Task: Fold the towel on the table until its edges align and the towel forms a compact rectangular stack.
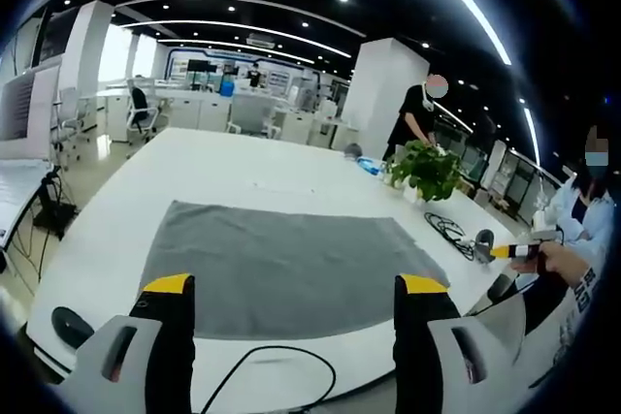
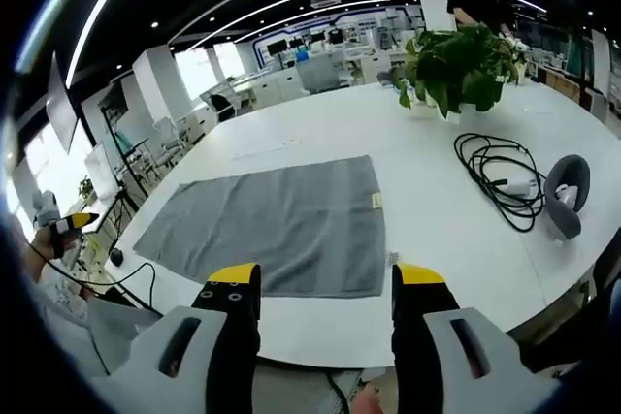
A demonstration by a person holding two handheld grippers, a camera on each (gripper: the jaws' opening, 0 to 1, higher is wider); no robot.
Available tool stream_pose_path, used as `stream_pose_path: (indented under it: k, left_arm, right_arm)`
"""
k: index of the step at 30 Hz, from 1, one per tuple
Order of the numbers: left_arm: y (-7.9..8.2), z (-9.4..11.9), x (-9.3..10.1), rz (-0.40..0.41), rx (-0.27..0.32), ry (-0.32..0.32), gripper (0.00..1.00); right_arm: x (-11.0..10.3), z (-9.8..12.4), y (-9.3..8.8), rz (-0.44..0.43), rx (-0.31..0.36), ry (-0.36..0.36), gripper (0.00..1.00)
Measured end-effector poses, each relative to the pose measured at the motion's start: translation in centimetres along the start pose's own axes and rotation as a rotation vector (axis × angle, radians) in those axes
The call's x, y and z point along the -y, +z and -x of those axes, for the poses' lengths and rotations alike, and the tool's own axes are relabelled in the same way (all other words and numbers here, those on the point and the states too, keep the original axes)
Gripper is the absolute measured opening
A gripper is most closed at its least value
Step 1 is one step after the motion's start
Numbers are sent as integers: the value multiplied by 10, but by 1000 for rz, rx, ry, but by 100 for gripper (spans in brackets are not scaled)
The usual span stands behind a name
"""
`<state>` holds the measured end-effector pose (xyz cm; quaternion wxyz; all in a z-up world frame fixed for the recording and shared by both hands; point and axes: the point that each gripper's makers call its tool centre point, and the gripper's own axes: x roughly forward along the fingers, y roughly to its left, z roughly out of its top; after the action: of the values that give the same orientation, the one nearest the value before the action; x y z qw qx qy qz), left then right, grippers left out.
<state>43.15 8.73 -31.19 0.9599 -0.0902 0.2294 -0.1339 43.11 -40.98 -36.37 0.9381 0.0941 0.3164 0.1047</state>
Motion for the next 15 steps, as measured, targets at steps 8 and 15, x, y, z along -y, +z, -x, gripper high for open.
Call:
stream_pose_path:
  k: [8,15]
  left_arm:
    - [-3,-12,15,-2,-15,-35,86]
    - [-1,-23,31,-13,-21,-67,86]
  right_arm:
    - [1,-3,-7,-12,-11,3,53]
    - [3,-3,-10,-20,-19,3,53]
